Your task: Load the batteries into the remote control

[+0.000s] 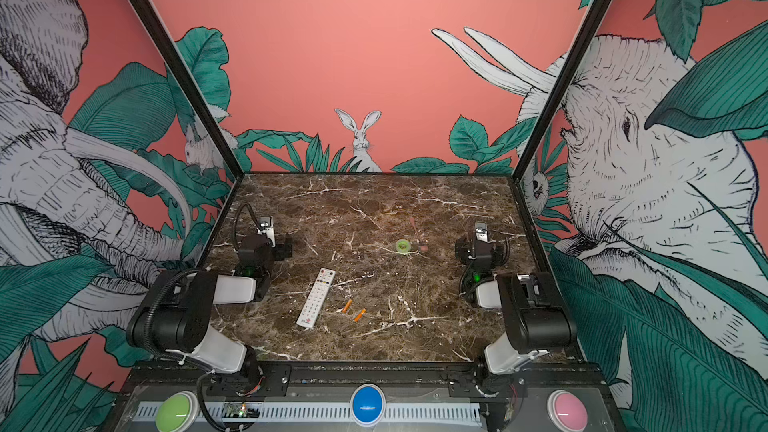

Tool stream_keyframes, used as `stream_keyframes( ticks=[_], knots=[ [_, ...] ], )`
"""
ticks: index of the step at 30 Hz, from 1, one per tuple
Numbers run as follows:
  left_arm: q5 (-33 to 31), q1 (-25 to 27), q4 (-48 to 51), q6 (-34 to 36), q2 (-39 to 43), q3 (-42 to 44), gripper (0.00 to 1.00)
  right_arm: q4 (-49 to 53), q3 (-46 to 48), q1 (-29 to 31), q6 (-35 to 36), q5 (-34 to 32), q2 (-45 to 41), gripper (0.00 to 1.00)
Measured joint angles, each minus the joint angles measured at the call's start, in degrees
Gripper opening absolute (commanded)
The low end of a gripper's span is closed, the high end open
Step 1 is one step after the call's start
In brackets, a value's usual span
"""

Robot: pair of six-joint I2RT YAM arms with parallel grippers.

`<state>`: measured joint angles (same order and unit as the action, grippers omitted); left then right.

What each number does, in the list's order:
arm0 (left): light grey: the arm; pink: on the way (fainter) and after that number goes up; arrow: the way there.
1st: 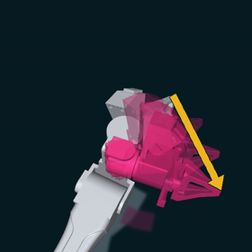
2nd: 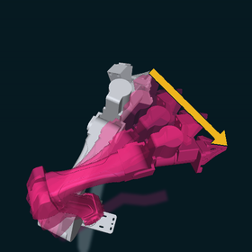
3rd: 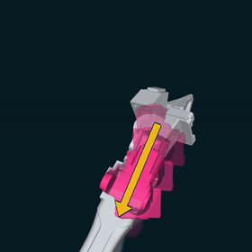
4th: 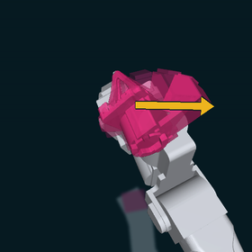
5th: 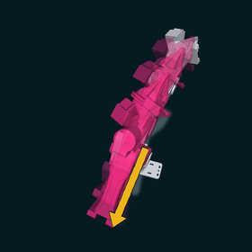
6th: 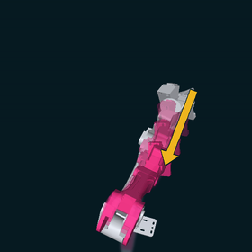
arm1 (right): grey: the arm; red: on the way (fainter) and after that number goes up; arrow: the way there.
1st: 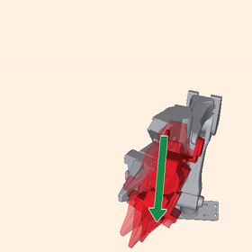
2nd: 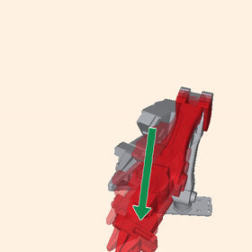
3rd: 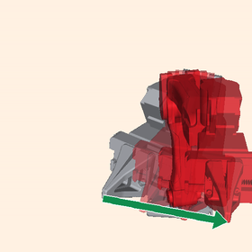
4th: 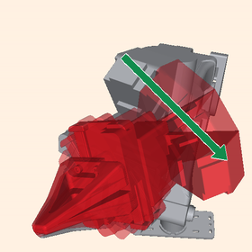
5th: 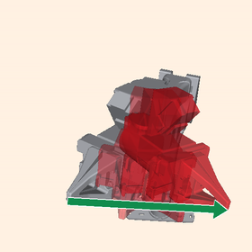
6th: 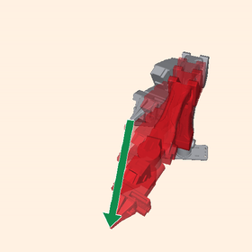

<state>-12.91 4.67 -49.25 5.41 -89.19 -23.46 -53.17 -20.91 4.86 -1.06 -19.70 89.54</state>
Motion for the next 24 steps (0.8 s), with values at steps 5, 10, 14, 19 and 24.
stream_keyframes(
  ticks=[5, 10, 14, 19, 24],
  knots=[
    [0.0, 0.0, 0.0, 0.0, 0.0, 0.0, 1.0, 0.02, 0.0, 0.0, 0.0, 0.7, 0.0, 0.99],
    [0.0, 0.0, 0.0, 0.0, 0.0, 0.0, 0.99, 0.09, 0.0, 0.0, 0.02, 0.87, 0.0, 0.99],
    [0.0, 0.0, 0.0, 0.0, 0.0, 0.0, 1.0, 0.13, 0.0, 0.0, 0.02, 0.92, 0.0, 0.99],
    [0.0, 0.0, 0.0, 0.0, 0.0, 0.0, 1.0, 0.15, 0.0, 0.0, 0.02, 0.92, 0.0, 0.99],
    [0.0, 0.0, 0.0, 0.0, 0.0, 0.0, 1.0, 0.15, 0.0, 0.0, 0.02, 0.92, 0.0, 0.99]
  ],
)
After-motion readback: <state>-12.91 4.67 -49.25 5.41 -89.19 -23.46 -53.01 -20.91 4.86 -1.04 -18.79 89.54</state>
